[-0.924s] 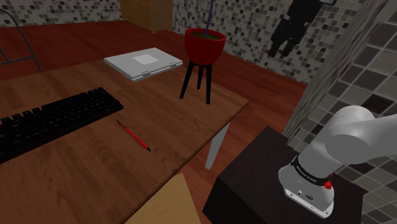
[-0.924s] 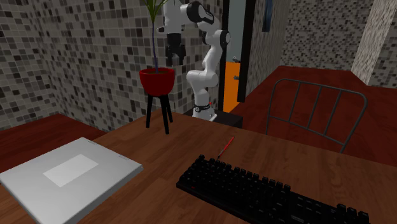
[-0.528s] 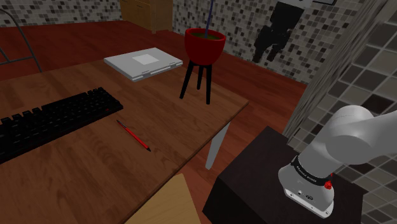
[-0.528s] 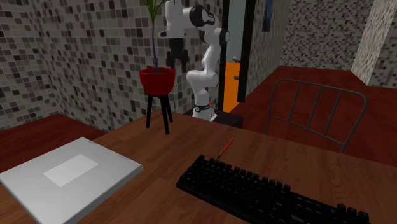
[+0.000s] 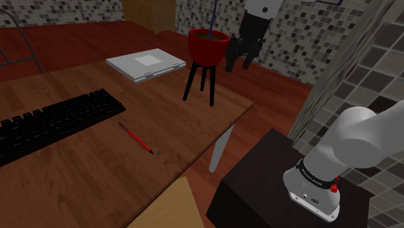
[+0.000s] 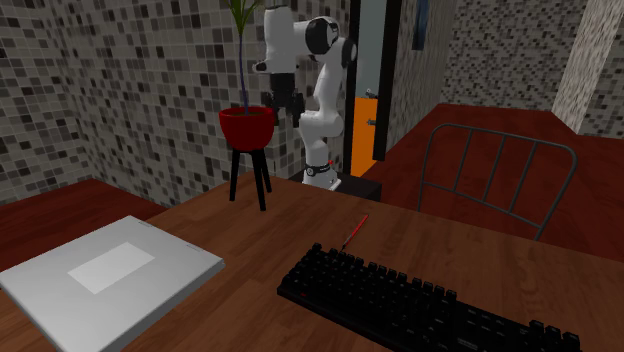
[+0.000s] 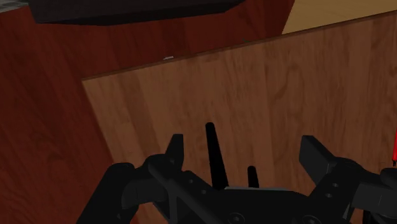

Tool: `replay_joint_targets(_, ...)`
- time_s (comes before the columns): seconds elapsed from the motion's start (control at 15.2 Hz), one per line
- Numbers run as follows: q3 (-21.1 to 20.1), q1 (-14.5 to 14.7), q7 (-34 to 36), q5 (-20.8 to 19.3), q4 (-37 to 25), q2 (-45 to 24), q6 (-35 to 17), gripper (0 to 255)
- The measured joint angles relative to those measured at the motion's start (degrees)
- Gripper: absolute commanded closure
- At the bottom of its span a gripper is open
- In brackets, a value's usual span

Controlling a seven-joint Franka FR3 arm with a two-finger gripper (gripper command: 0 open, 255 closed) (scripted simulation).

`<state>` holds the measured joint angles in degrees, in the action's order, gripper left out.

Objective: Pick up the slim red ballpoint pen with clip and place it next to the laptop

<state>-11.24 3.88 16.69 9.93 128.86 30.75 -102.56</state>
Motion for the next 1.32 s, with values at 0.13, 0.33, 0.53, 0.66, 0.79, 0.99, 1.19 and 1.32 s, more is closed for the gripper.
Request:
replay_joint_targets(0.13,-1.54,0.36,1.02,0.07,-1.18,-3.16,-2.14,0)
replay_joint_targets(0.33,-4.28,1.01,3.26,-0.11,-3.54,-8.39,-5.27,0)
replay_joint_targets(0.53,-6.83,1.52,5.58,-1.08,-6.81,-14.13,-7.89,0)
replay_joint_targets(0.66,-8.30,1.81,7.03,-2.13,-9.10,-18.16,-9.64,0)
replay_joint_targets(0.79,-9.93,2.31,9.10,-3.62,-12.29,-22.59,-10.83,0)
replay_joint_targets(0.99,-11.97,3.38,12.13,-6.18,-16.62,-28.77,-12.47,0)
replay_joint_targets(1.19,-13.31,4.79,15.02,-9.56,-22.64,-35.80,-12.90,0)
replay_joint_targets(1.32,-14.07,6.35,17.33,-11.84,-25.78,-40.06,-13.62,0)
